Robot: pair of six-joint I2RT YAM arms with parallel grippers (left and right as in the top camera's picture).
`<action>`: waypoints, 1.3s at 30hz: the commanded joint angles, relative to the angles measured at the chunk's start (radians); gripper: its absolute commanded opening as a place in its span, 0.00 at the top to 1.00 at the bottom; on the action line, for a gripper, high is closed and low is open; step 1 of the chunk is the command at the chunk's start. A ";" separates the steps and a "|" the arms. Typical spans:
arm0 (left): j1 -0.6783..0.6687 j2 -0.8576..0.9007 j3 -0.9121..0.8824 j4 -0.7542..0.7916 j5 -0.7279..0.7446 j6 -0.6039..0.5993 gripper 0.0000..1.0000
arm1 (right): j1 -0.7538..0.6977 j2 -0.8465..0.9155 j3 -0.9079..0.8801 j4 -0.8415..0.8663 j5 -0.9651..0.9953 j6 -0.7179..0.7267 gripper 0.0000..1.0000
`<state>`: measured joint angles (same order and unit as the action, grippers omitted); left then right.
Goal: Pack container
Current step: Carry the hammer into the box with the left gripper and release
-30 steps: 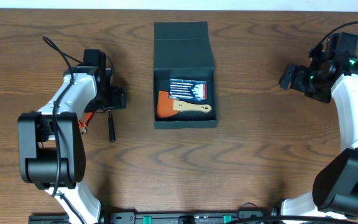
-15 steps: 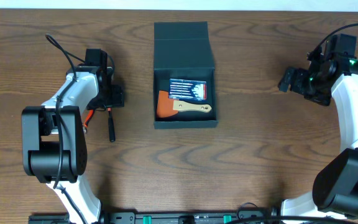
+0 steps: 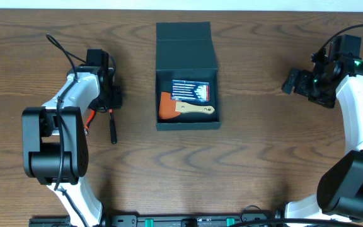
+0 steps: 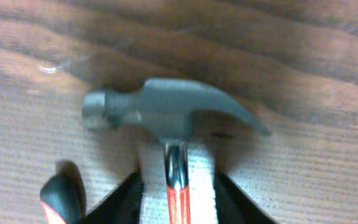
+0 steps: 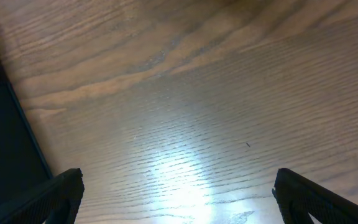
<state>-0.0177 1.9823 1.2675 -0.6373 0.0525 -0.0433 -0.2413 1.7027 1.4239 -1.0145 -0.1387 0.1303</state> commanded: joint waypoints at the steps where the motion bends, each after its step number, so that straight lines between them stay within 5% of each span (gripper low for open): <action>1: 0.000 0.040 0.000 -0.025 0.014 0.010 0.75 | -0.006 0.005 0.002 -0.001 -0.008 0.014 0.01; 8: 0.000 0.040 0.000 -0.028 0.014 0.010 0.94 | -0.006 0.005 0.002 0.004 -0.008 0.014 0.01; 17: 0.000 0.035 0.000 -0.032 0.014 0.014 0.94 | -0.006 0.005 0.002 0.005 -0.007 0.014 0.01; 26: -0.003 -0.139 0.034 -0.089 0.017 0.150 0.94 | -0.006 0.005 0.002 0.012 -0.008 0.014 0.01; 32: -0.051 -0.363 0.080 -0.114 0.018 0.328 0.94 | -0.006 0.005 0.002 0.021 -0.008 0.014 0.01; 39: -0.267 -0.554 0.089 -0.117 0.018 0.666 0.94 | -0.006 0.005 0.002 0.035 -0.008 0.014 0.01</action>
<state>-0.2001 1.4616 1.3476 -0.7483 0.0639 0.4076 -0.2413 1.7027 1.4239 -0.9817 -0.1387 0.1303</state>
